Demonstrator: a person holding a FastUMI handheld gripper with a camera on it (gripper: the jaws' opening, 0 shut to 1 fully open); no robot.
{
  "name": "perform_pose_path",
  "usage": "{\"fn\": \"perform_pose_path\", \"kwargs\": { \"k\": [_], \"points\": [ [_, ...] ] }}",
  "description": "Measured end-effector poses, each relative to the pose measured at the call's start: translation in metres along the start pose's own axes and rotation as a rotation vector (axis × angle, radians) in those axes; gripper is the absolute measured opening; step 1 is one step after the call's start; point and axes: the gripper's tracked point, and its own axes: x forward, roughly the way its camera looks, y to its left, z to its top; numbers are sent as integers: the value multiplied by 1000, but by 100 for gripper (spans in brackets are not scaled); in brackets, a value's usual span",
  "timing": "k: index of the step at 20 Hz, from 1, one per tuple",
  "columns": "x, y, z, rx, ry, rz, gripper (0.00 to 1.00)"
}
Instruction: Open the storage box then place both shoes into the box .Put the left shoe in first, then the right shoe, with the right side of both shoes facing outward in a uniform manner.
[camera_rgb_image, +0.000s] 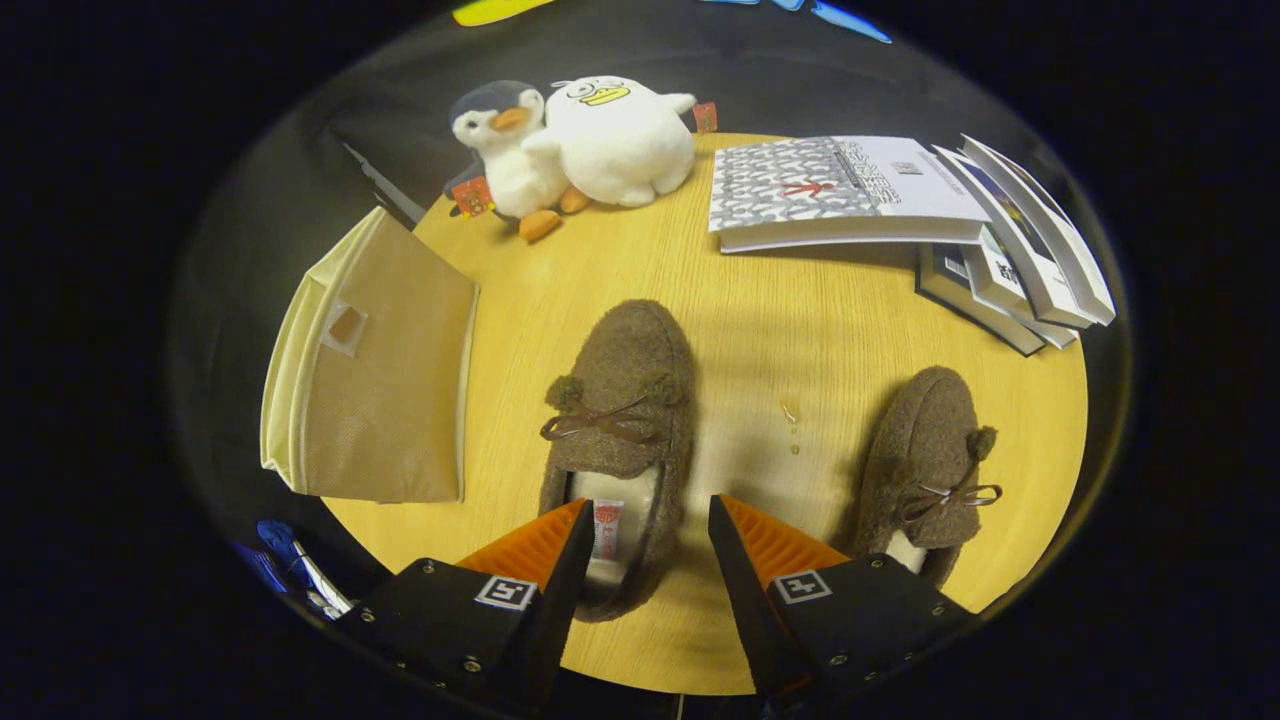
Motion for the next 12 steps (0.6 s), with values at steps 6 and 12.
{"fn": "perform_pose_path", "kwargs": {
  "k": [6,12],
  "points": [
    [33,-9,3,109,87,3,65],
    [34,-6,3,132,115,41,5]
  ]
}}
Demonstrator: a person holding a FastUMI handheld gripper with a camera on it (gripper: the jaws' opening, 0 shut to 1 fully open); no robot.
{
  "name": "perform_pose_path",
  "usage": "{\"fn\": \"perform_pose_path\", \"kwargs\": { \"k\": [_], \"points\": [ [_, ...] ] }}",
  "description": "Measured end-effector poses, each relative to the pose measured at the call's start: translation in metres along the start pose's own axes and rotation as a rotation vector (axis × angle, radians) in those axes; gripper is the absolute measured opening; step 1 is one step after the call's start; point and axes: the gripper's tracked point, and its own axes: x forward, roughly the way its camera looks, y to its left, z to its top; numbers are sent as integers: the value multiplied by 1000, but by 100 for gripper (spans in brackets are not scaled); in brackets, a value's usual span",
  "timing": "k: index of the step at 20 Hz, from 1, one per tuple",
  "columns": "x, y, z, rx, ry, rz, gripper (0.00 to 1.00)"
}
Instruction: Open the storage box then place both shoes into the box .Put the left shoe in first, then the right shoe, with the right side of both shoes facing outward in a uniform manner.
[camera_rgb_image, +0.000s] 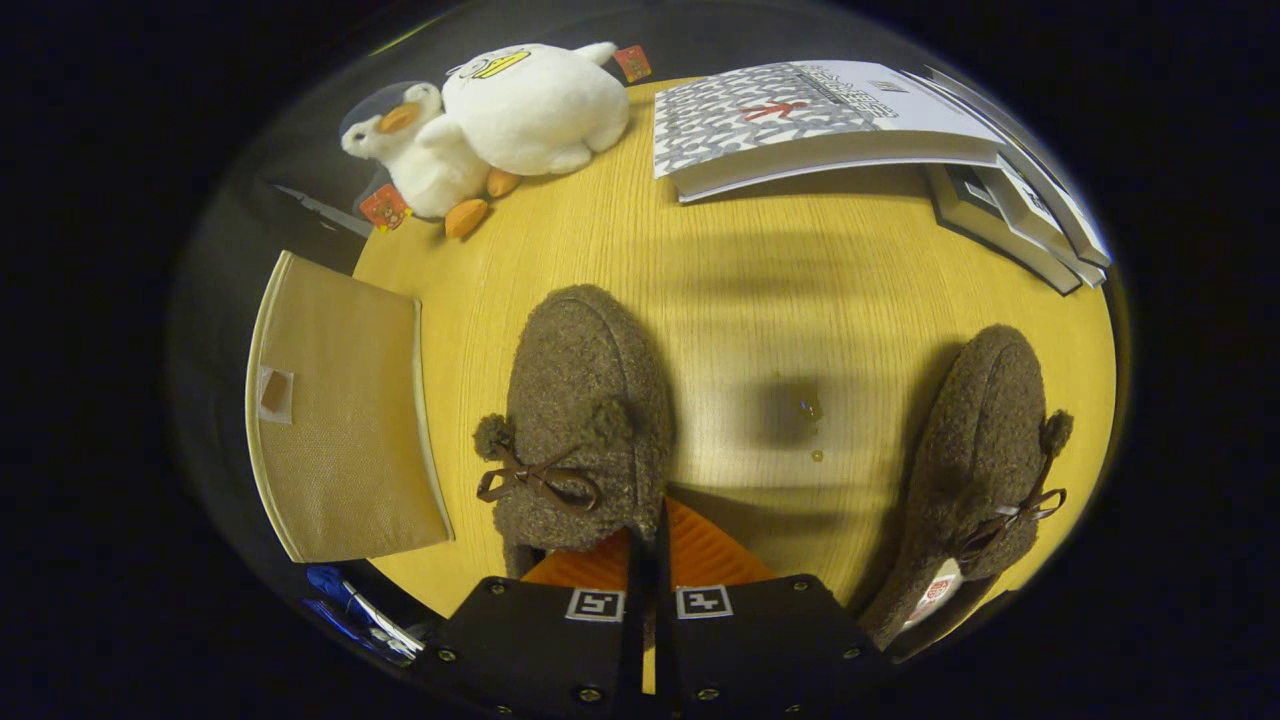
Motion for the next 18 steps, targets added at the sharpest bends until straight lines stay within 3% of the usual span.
{"fn": "perform_pose_path", "kwargs": {
  "k": [5,11,18],
  "points": [
    [-19,-2,0,-68,-26,-57,5],
    [-78,34,15,-107,-95,18,5],
    [-157,110,48,-195,-205,138,5]
  ]
}}
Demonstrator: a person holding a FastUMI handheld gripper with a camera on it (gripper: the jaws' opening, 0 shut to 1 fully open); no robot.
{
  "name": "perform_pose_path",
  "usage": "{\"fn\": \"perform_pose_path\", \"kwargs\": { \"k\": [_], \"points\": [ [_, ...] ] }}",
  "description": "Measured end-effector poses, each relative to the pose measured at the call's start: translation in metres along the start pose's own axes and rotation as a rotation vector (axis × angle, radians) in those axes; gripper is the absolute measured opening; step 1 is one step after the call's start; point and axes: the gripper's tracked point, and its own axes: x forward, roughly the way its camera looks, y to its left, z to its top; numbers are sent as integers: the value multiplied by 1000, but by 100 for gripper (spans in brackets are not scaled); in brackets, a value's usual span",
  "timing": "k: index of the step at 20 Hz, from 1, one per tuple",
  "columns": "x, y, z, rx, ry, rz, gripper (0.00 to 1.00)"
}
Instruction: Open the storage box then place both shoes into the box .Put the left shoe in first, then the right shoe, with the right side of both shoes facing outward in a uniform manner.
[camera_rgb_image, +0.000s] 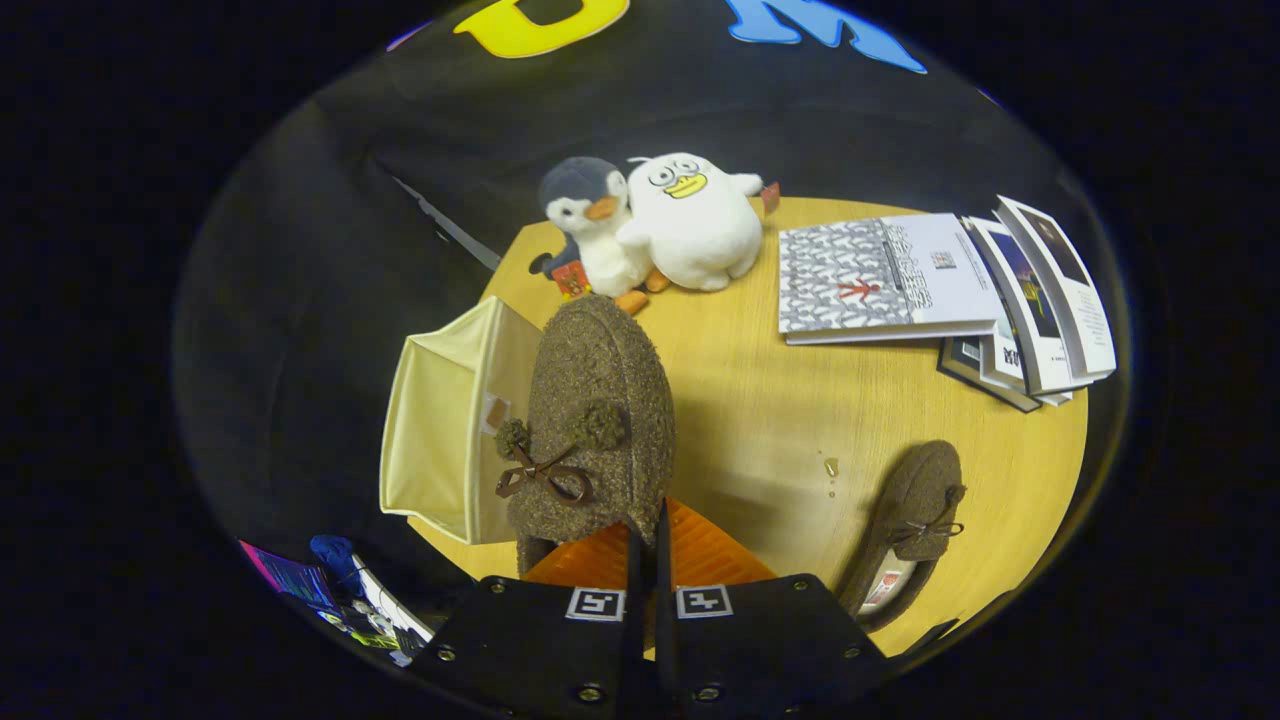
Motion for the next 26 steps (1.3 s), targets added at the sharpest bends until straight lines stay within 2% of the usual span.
{"fn": "perform_pose_path", "kwargs": {
  "k": [7,13,17,26],
  "points": [
    [4,69,45,-207,-37,64,5],
    [41,136,62,-293,12,138,5],
    [81,160,58,-332,71,132,5],
    [154,174,33,-396,185,100,5]
  ]
}}
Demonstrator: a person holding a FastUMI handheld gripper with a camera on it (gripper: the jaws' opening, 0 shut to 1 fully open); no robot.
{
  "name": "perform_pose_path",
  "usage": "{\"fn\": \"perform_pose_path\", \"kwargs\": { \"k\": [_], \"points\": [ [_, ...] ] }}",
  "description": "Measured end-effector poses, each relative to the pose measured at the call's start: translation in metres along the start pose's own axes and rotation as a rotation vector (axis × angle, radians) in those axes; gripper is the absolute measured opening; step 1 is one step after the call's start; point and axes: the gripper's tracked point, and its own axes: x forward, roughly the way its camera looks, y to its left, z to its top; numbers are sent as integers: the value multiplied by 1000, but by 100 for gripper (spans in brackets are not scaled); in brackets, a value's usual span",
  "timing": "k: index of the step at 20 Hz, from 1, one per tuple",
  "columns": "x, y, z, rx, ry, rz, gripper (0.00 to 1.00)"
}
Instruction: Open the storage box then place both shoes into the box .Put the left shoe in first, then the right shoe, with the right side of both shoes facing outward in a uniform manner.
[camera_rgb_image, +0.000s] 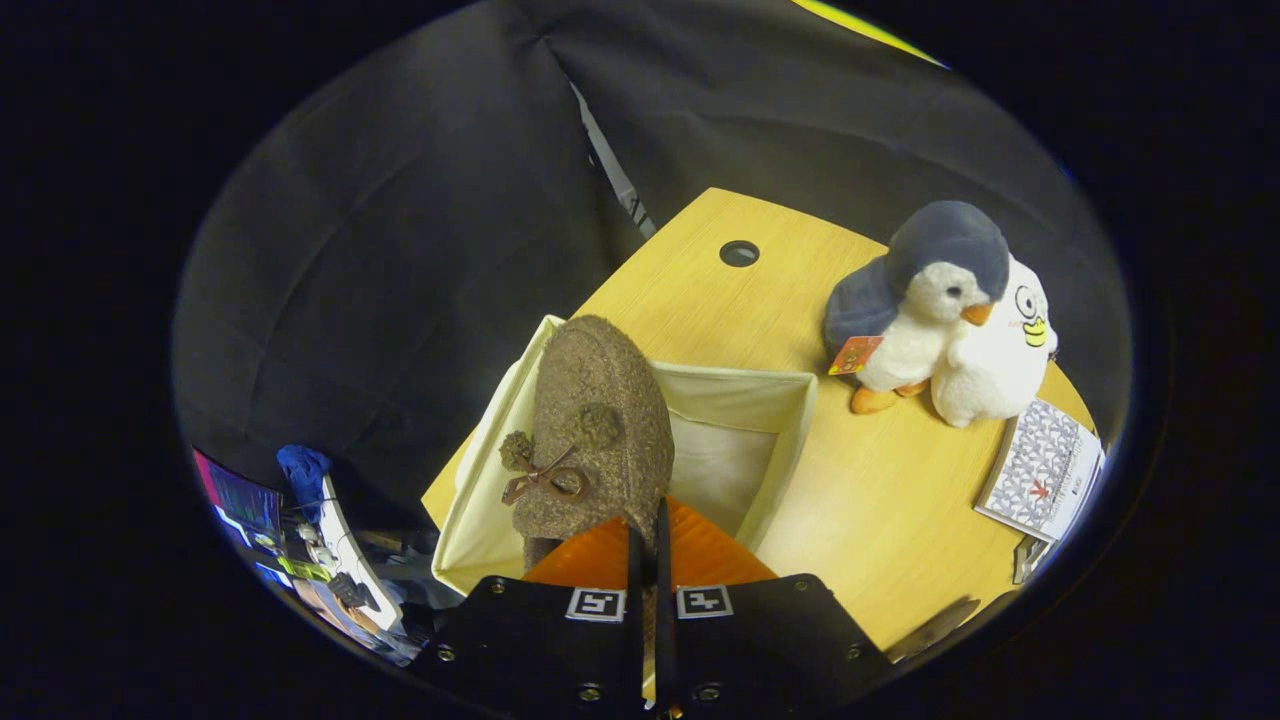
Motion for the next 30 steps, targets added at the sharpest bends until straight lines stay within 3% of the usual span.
{"fn": "perform_pose_path", "kwargs": {
  "k": [13,16,18,21,30],
  "points": [
    [37,-2,-25,-38,68,-5,5],
    [44,9,-24,-13,40,49,5],
    [26,17,-8,-8,-28,90,29],
    [-1,11,3,-9,-101,71,79],
    [-98,-38,-7,88,-265,42,78]
  ]
}}
